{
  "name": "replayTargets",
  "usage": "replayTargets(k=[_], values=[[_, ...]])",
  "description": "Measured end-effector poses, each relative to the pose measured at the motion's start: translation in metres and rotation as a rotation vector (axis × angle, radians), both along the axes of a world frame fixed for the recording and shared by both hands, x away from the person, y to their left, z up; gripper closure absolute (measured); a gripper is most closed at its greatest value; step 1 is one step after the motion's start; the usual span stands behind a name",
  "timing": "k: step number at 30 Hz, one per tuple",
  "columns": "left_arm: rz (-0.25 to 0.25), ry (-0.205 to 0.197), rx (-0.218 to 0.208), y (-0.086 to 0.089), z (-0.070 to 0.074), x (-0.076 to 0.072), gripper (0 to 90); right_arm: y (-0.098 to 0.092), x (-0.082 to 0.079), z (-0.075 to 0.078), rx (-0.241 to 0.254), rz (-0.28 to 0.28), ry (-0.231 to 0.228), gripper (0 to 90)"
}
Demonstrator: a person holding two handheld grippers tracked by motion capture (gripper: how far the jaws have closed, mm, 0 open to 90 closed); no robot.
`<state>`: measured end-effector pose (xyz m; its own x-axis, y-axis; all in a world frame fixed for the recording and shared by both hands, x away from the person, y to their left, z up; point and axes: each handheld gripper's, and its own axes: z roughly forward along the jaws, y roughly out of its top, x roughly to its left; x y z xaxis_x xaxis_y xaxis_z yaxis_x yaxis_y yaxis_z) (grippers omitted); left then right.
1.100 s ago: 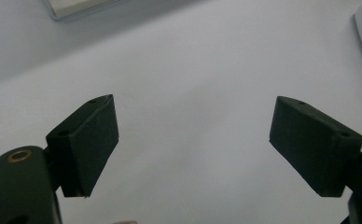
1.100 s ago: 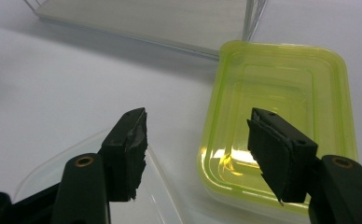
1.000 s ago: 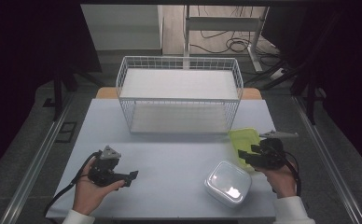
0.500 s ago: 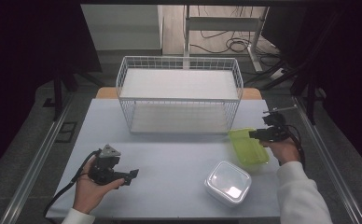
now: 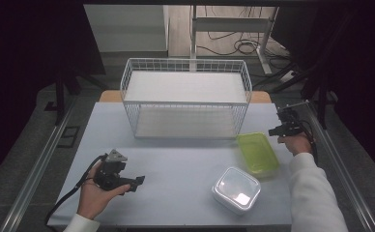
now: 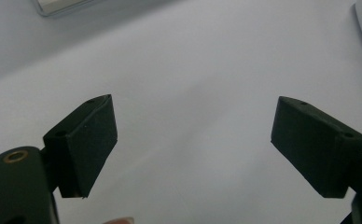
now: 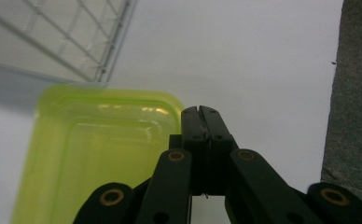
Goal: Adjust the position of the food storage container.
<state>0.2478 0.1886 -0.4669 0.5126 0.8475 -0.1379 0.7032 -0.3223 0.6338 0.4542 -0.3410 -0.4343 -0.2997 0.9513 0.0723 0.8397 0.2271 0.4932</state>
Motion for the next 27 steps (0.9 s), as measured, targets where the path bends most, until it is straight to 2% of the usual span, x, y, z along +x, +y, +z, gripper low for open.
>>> replayTargets(k=[2,4,6,15,20,23,27], values=[[0.0,-0.002,-0.002,0.0,0.001,-0.002,14.0,0.0,0.008,-0.006,-0.044,-0.005,0.011,89.2],[-0.001,-0.002,-0.006,0.0,0.001,-0.002,14.0,0.002,0.009,-0.009,-0.046,-0.013,0.024,89.3],[-0.003,-0.004,0.003,0.0,0.001,-0.004,13.9,0.006,0.011,-0.015,-0.079,0.016,0.038,89.3],[-0.004,-0.004,0.02,-0.001,0.0,-0.006,13.6,0.021,0.009,-0.021,-0.087,0.082,0.052,89.3],[-0.012,0.006,0.027,-0.003,-0.003,-0.005,13.6,0.031,0.005,-0.021,-0.075,0.129,0.05,89.4],[-0.013,0.008,0.026,-0.003,-0.003,-0.004,13.6,0.034,0.003,-0.022,-0.077,0.139,0.048,89.3],[-0.011,0.009,0.019,-0.003,-0.003,-0.003,13.6,0.041,0.0,-0.022,-0.058,0.168,0.044,89.3]])
